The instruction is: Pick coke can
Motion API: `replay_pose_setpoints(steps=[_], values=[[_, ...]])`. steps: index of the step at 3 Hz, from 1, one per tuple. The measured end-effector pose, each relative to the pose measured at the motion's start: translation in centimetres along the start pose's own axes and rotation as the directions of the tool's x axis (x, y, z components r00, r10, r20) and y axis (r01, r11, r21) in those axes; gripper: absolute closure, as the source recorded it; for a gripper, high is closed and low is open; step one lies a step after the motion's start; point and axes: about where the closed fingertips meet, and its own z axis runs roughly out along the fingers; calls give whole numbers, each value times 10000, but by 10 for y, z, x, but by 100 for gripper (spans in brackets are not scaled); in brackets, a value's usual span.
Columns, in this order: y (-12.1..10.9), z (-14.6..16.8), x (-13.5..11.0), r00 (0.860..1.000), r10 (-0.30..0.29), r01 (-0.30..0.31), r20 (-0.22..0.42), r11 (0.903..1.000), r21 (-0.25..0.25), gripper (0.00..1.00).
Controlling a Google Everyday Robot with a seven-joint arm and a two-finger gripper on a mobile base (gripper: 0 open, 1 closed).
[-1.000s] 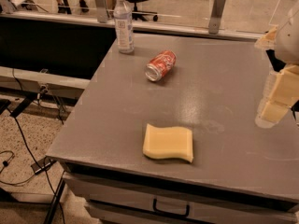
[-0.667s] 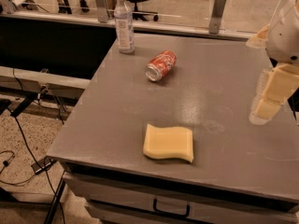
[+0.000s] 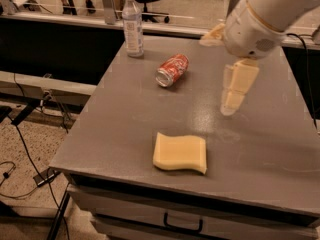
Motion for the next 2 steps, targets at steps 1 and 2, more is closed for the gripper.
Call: replay_pose_setpoints(steps=[1, 2], values=[[-22, 26, -34, 9843, -1452, 1492, 999, 9882, -335, 0], [-38, 52, -81, 9280, -3031, 3204, 2165, 9460, -491, 0]])
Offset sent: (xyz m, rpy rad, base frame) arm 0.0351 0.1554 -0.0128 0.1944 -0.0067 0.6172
